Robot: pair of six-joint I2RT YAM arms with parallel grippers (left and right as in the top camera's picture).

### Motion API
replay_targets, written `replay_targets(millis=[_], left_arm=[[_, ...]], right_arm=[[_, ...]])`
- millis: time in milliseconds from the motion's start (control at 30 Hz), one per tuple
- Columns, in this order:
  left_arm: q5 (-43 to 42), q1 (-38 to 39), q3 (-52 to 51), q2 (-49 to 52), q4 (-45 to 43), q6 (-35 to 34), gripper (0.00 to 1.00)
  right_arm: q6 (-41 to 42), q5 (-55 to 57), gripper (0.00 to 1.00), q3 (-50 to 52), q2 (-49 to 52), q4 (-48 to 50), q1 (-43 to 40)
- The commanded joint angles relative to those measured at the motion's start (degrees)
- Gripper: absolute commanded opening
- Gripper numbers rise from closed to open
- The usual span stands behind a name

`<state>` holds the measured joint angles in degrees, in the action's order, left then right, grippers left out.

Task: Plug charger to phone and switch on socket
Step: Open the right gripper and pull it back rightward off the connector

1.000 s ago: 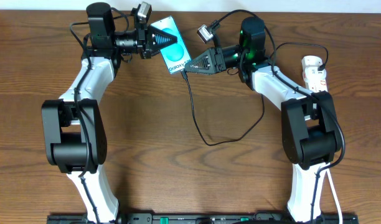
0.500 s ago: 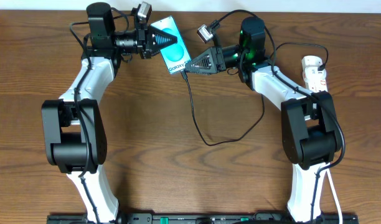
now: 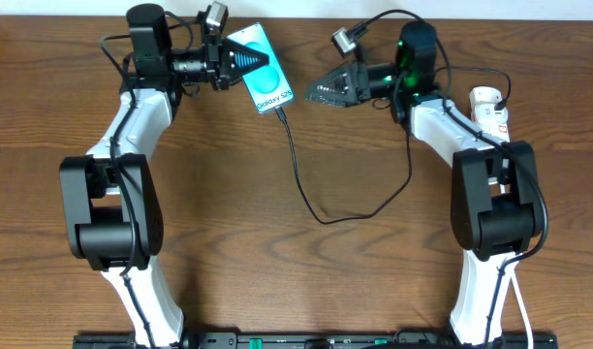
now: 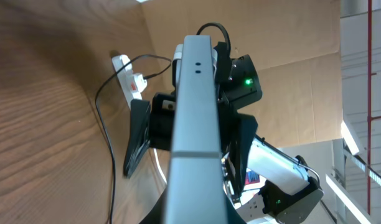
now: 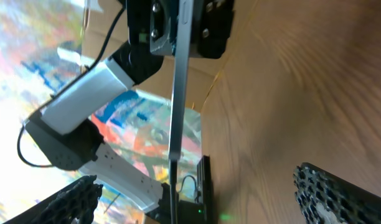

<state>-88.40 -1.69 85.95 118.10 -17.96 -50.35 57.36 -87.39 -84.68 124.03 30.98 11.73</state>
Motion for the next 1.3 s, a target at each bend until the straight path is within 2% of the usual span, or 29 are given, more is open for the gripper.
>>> replay_targets(millis=[0,300,600,767,967,1133,1267], left_arm=[[-1.73,-1.27,0.39,-1.14,-0.13,1.16,0.07],[-1.73,-2.43,0.39,-1.14,-0.15,1.16,0.07],[-1.73,-3.19,0.39,-1.14,-0.15,1.14,0.07],[-1.73,-3.43,0.39,-1.14,-0.17,1.16,0.07],[-1.73,-3.43,0.39,-1.14,-0.2,1.2,0.07],[-1.73,-3.43,0.39,-1.14,-0.17,1.2,0.07],[-1.73,-3.43,0.39,-1.11,-0.17,1.22,0.07]], right_arm=[[2.64,1.68,0.99,-1.03,-0.39,0.17,-1.44],[7.58,4.46,0.99,-1.03,-0.55,0.09,-3.76],[6.16,10.64,0.99,-1.03,-0.55,-3.78,-6.25],[-1.38,18.47,0.99,-1.03,-0.55,-14.19,-6.93],[-14.75,27.8,0.99,-1.07,-0.61,-33.46,-6.69],[-20.41,34.21,0.99,-1.09,-1.86,-44.22,-6.64],[-24.57,44.04,0.99,-1.14,-5.33,-54.05,-6.64]])
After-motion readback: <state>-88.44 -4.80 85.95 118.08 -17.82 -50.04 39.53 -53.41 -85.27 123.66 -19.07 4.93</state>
